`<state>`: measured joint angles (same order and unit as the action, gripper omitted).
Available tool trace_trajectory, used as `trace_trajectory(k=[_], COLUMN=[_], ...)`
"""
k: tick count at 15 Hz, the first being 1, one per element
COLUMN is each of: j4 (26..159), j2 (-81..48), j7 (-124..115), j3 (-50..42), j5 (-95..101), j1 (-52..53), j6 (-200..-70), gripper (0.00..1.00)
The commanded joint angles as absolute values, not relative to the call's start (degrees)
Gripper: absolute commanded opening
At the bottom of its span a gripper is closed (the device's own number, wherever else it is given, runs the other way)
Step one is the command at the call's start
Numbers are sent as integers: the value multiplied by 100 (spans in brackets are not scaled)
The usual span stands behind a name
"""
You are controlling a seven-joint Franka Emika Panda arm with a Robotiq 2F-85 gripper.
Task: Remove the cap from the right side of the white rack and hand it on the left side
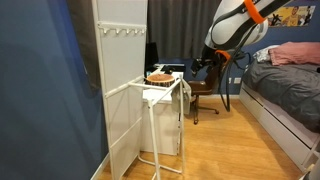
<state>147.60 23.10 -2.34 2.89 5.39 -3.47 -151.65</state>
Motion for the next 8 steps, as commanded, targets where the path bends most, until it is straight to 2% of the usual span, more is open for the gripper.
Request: trace_trajectory(k=[1,8], j4=[14752,14661], j2=[2327,2045], j7=[-244,-303], j3=[247,364], j5=[561,774], j1=[-309,-397], j6=[-15152,-15472], gripper=[100,100])
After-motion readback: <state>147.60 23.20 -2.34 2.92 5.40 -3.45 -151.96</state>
